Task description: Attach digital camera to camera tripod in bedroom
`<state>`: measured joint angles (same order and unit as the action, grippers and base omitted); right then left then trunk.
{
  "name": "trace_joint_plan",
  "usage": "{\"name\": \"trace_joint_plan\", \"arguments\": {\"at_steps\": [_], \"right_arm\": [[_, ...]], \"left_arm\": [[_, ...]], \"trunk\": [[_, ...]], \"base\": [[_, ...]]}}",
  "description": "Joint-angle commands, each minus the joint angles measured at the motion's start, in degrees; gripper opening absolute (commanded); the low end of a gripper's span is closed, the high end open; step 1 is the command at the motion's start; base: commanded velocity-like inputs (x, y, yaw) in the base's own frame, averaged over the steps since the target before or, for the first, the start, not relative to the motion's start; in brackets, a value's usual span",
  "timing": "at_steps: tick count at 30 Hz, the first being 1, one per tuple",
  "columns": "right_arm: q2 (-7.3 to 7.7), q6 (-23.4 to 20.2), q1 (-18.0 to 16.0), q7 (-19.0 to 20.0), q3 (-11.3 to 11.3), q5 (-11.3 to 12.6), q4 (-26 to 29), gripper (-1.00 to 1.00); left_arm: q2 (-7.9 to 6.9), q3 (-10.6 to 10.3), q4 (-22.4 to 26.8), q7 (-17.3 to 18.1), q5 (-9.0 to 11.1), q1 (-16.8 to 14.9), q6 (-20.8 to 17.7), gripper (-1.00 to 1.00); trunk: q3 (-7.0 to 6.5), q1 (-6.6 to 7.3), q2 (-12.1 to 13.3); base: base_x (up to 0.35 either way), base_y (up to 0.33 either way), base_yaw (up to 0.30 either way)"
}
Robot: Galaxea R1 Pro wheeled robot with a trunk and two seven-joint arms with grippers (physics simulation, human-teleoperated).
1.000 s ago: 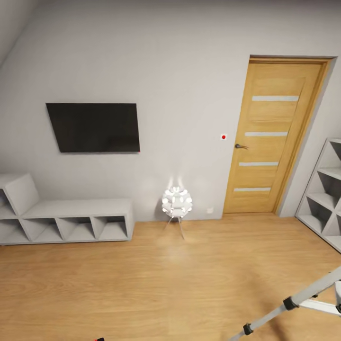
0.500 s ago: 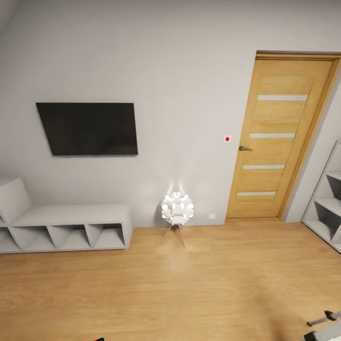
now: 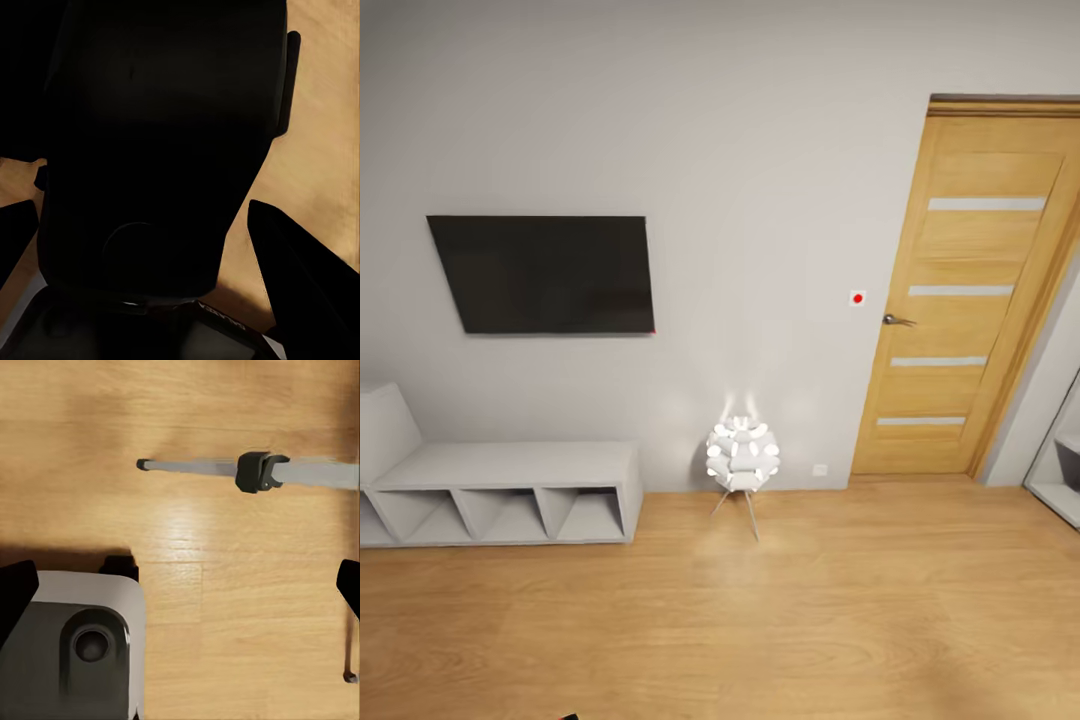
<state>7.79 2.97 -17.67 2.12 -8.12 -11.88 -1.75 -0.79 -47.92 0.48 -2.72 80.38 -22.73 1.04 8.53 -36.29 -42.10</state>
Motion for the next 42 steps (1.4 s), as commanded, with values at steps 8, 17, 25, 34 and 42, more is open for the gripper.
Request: {"name": "trace_joint_plan", "arguments": {"at_steps": [8, 17, 25, 34, 42], "right_arm": [[0.04, 0.31, -0.08, 0.04, -0.49, -0.51, -0.19, 1.00], [0.11, 0.36, -0.08, 0.01, -0.49, -0.51, -0.19, 1.00], [0.12, 0.37, -0.08, 0.00, -0.49, -0.51, -0.19, 1.00], [0.12, 0.39, -0.08, 0.01, -0.49, -0.48, -0.19, 1.00], [0.19, 0.62, -0.08, -0.01, -0.49, -0.44, -0.18, 1.00]], "left_arm": [[0.03, -0.51, 0.05, -0.27, 0.49, -0.03, 0.18, -1.00], [0.08, -0.51, 0.05, -0.28, 0.59, -0.03, 0.19, -1.00], [0.09, -0.51, 0.11, -0.27, 0.63, -0.03, 0.19, -1.00], [0.20, -0.51, 0.15, -0.27, 0.13, -0.03, 0.19, -1.00], [0.14, -0.51, 0.14, -0.06, -0.11, -0.03, 0.04, -1.00]], "trunk": [[0.09, -0.04, -0.07], [0.09, -0.04, -0.07], [0.09, -0.04, -0.07], [0.09, -0.04, -0.07], [0.09, -0.04, -0.07]], "base": [[0.087, 0.000, 0.249], [0.008, 0.000, 0.267], [0.001, 0.000, 0.269], [0.017, 0.000, 0.224], [0.233, 0.000, 0.027]]}}
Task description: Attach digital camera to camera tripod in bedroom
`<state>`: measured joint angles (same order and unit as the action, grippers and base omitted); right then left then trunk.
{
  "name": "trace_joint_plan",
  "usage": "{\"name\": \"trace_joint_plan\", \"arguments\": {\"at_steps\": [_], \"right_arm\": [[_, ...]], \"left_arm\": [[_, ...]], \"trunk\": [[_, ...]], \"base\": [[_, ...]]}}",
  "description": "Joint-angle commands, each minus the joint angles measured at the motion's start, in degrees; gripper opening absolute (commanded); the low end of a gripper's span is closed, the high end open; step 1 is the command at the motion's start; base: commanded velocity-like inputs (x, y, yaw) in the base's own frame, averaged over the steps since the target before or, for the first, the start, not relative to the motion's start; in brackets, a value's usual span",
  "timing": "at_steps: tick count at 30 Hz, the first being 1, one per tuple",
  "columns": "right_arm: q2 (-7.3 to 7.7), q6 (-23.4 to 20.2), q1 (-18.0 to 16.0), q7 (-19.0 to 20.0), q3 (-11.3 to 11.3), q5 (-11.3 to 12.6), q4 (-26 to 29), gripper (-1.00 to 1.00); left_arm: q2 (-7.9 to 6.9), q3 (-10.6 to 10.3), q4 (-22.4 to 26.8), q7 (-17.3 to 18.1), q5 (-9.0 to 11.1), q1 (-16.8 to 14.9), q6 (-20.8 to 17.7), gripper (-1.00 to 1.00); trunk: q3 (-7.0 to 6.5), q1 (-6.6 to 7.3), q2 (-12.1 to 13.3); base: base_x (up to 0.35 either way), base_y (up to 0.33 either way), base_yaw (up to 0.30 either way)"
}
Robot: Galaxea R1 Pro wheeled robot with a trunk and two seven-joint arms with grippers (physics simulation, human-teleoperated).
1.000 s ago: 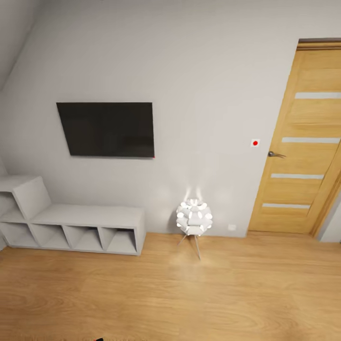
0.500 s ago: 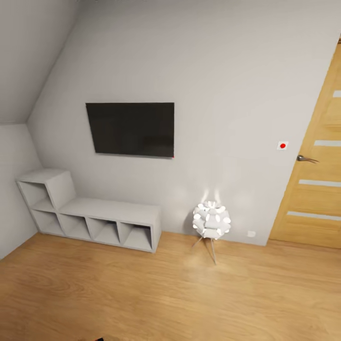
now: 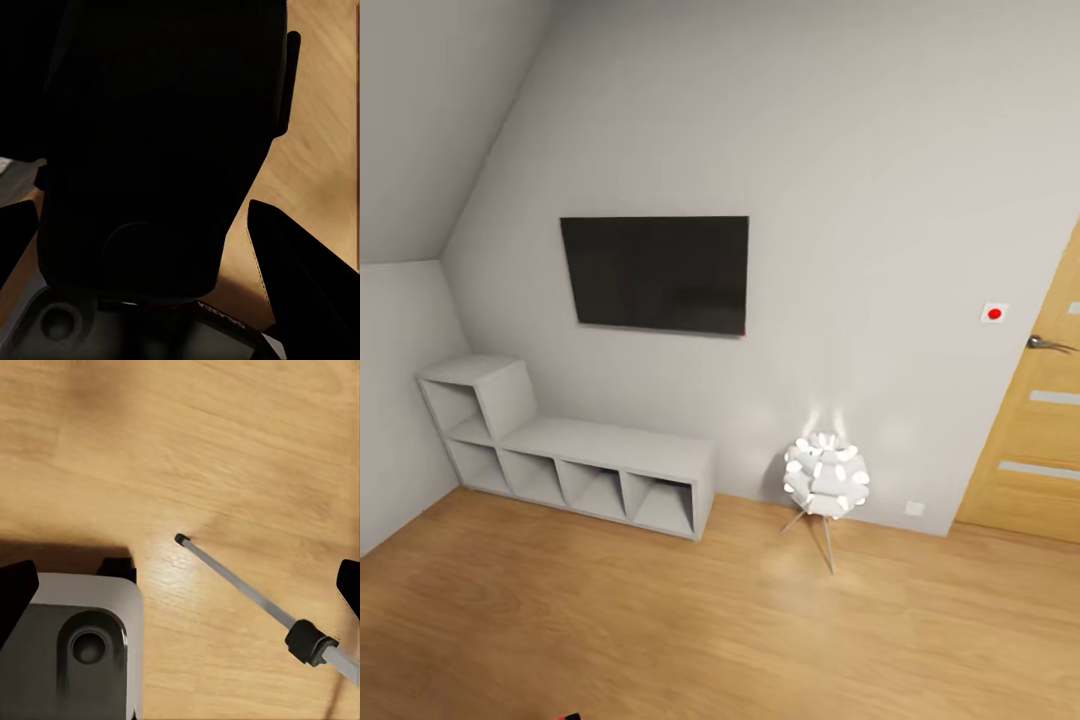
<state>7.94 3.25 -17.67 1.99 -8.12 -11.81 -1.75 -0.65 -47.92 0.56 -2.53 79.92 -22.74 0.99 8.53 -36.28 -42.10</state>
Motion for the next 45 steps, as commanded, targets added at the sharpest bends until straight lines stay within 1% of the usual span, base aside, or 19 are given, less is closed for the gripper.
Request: {"name": "trace_joint_plan", "arguments": {"at_steps": [1, 27, 36, 45], "right_arm": [[0.04, 0.38, -0.09, 0.12, -0.49, -0.50, -0.19, 1.00], [0.04, 0.36, -0.09, 0.14, -0.52, -0.44, -0.19, 1.00], [0.01, 0.42, -0.09, 0.06, -0.58, -0.10, -0.19, 1.00], [-0.11, 0.51, -0.09, 0.03, -0.58, -0.06, -0.19, 1.00]], "left_arm": [[-0.01, -0.50, 0.06, -0.23, 0.34, -0.03, 0.09, -1.00], [0.15, -0.59, 0.20, -0.20, 0.23, -0.03, 0.07, -1.00], [0.21, -0.59, 0.18, -0.28, 0.23, -0.03, 0.14, -1.00], [0.21, -0.51, 0.23, -0.44, 0.25, -0.03, 0.29, -1.00]], "trunk": [[0.09, -0.04, -0.07], [0.09, -0.04, -0.07], [0.09, -0.04, -0.07], [0.09, -0.04, -0.07]], "base": [[0.306, 0.000, 0.005], [0.314, 0.000, 0.000], [0.052, 0.000, -0.027], [0.002, 0.000, -0.247]]}}
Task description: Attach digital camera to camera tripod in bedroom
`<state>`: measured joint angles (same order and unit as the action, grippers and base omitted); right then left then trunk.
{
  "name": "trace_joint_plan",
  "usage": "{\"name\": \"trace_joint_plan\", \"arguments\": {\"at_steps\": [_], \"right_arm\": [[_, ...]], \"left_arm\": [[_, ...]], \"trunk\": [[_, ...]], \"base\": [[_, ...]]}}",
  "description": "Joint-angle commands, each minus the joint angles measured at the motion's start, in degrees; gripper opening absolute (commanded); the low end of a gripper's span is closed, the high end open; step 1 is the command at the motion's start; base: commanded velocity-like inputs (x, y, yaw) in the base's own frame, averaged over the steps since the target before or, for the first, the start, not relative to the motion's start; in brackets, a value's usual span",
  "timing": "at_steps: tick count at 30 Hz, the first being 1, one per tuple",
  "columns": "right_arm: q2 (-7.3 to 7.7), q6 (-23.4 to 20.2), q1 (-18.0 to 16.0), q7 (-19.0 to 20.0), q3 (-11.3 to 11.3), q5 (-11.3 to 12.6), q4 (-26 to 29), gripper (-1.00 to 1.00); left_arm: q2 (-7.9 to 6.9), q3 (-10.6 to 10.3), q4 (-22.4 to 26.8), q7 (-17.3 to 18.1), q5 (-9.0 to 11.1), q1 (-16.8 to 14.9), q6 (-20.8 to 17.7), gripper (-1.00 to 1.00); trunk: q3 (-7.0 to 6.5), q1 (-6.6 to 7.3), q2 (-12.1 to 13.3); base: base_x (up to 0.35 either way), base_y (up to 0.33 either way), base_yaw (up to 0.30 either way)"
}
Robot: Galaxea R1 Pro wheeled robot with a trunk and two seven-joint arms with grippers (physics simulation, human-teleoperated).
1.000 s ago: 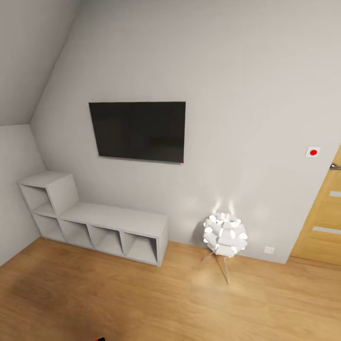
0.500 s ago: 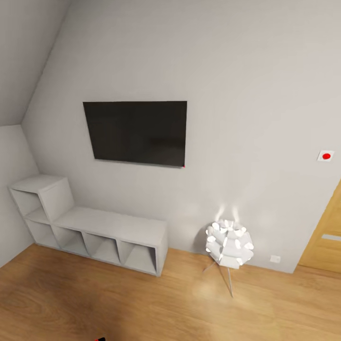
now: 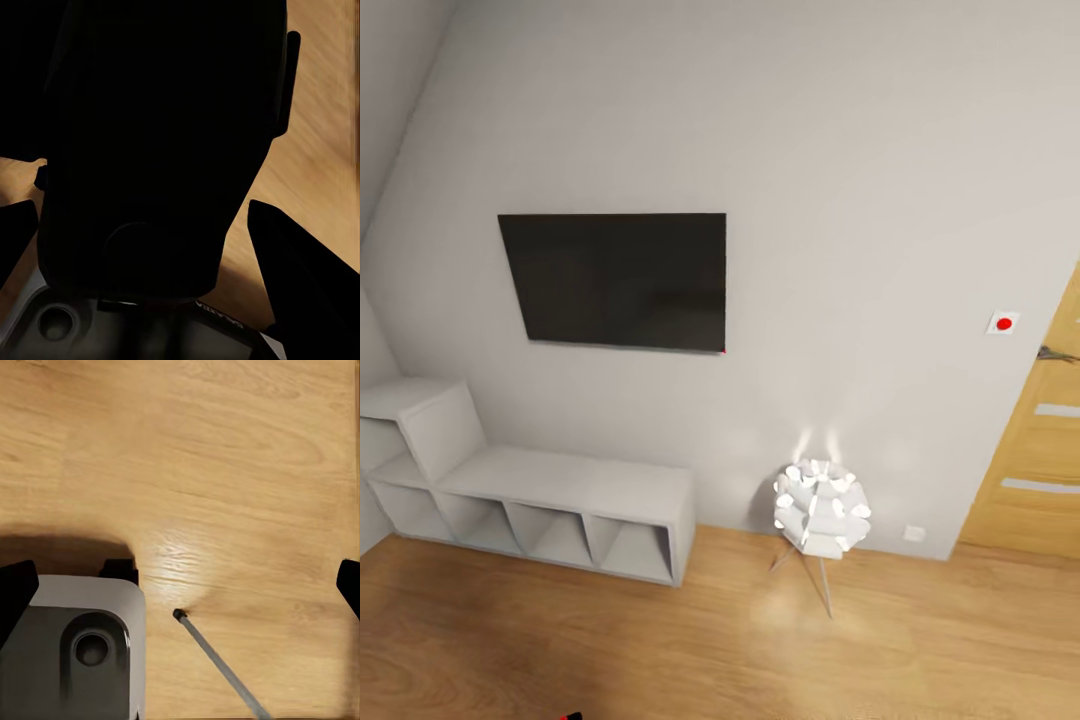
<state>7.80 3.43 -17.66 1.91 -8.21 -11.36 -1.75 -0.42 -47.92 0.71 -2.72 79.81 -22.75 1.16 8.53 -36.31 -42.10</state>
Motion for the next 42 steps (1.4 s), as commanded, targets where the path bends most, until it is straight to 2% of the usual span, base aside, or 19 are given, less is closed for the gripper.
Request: {"name": "trace_joint_plan", "arguments": {"at_steps": [1, 18, 42], "right_arm": [[0.02, 0.35, -0.10, 0.12, -0.49, -0.51, -0.19, 1.00], [0.02, 0.38, -0.10, 0.20, -0.49, -0.74, -0.19, 1.00], [0.02, 0.33, -0.10, 0.20, -0.49, -0.77, -0.19, 1.00]], "left_arm": [[-0.02, -0.51, 0.08, -0.25, 0.38, -0.02, 0.13, -1.00], [-0.03, -0.51, 0.08, -0.27, 0.37, -0.02, 0.13, -1.00], [-0.18, -0.51, 0.00, -0.18, 0.36, -0.02, 0.00, -1.00]], "trunk": [[0.09, -0.01, -0.07], [0.09, -0.01, -0.07], [0.09, -0.01, -0.07]], "base": [[0.000, 0.000, -0.283], [0.022, 0.000, -0.286], [0.302, 0.000, -0.233]]}}
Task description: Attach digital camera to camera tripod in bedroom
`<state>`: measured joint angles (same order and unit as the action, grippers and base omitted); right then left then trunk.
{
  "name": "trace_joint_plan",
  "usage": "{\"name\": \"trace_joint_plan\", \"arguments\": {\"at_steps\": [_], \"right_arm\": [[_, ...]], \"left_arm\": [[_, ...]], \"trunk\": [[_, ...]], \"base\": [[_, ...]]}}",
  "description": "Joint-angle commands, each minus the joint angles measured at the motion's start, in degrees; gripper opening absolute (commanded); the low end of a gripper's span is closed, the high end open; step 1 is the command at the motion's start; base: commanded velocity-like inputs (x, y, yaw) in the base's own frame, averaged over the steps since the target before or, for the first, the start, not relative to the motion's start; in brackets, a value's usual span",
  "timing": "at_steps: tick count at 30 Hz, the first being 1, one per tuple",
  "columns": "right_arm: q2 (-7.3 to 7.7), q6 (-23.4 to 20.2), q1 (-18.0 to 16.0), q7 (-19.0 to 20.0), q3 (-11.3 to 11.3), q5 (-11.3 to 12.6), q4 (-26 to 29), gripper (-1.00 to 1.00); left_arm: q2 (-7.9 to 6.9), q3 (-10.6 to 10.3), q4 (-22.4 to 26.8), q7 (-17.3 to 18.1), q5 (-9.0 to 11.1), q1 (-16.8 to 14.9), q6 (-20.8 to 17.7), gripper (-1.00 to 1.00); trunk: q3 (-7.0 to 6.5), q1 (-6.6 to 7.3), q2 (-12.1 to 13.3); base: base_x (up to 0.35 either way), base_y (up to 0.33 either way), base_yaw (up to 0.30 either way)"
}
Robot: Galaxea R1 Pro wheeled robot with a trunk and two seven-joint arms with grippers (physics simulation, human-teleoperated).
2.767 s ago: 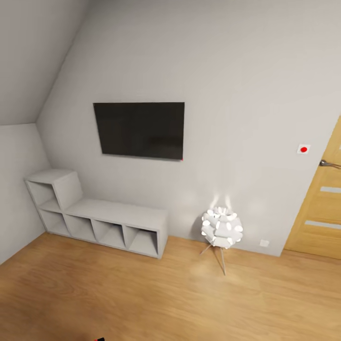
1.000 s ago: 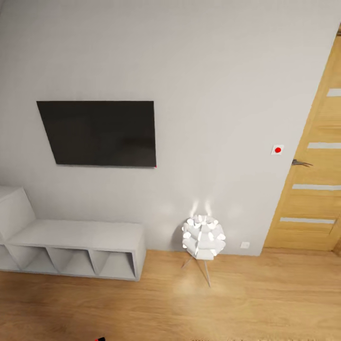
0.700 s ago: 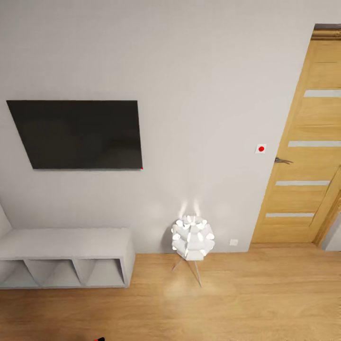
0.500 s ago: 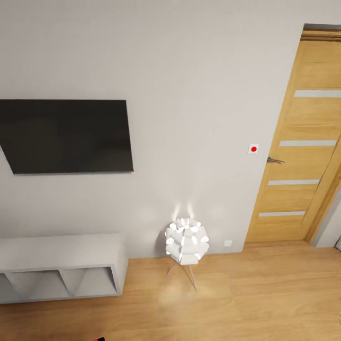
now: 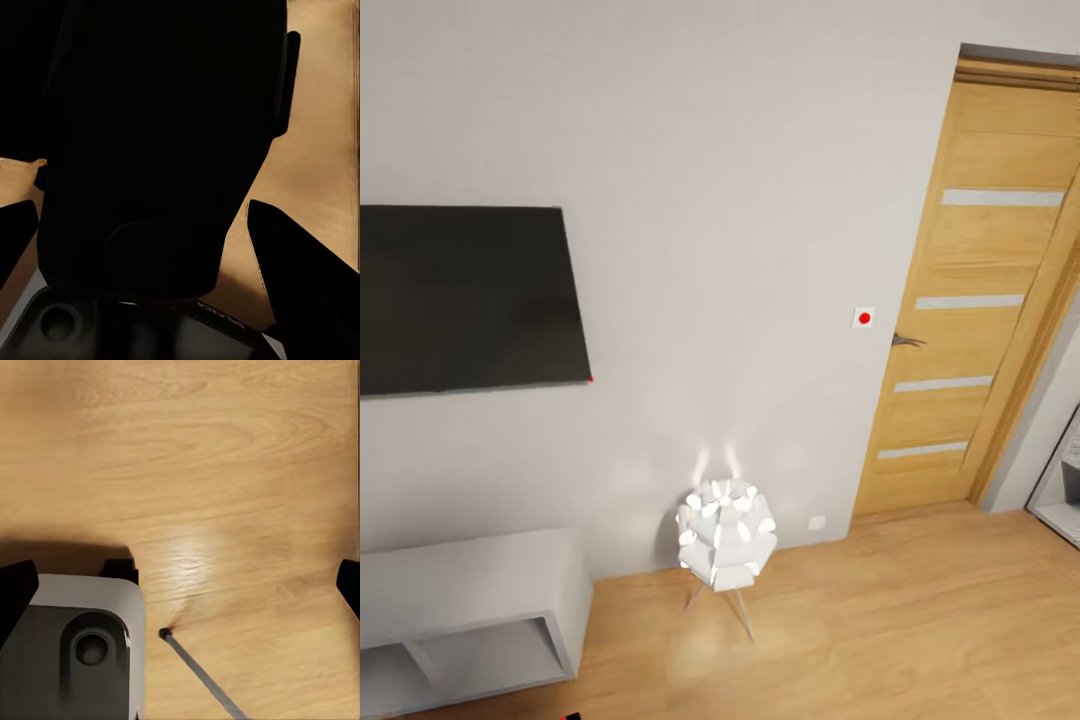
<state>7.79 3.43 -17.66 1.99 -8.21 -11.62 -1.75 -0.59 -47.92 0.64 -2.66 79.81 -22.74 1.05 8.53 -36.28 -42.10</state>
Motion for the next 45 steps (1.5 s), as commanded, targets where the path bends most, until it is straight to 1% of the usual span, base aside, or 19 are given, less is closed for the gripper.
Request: {"name": "trace_joint_plan", "arguments": {"at_steps": [1, 14, 27, 45], "right_arm": [[0.03, 0.33, -0.10, 0.12, -0.49, -0.51, -0.19, 1.00], [0.03, 0.46, -0.10, 0.03, -0.56, -0.33, -0.22, 1.00], [0.02, 0.44, -0.10, 0.12, -0.55, -0.33, -0.25, 1.00], [0.03, 0.35, -0.10, 0.12, -0.58, -0.24, -0.21, 1.00]], "left_arm": [[0.00, -0.51, 0.07, -0.24, 0.36, -0.02, 0.11, -1.00], [0.03, -0.51, 0.06, -0.24, 0.40, -0.02, 0.18, -1.00], [0.10, -0.51, 0.12, -0.24, 0.35, -0.02, 0.18, -1.00], [0.24, -0.56, 0.22, -0.21, 0.38, -0.02, 0.21, -1.00]], "trunk": [[0.09, -0.04, -0.06], [0.09, -0.04, -0.06], [0.09, -0.04, -0.06], [0.09, -0.04, -0.06]], "base": [[0.321, 0.000, -0.215], [0.321, 0.000, -0.131], [0.315, 0.029, -0.266], [0.031, 0.011, -0.290]]}}
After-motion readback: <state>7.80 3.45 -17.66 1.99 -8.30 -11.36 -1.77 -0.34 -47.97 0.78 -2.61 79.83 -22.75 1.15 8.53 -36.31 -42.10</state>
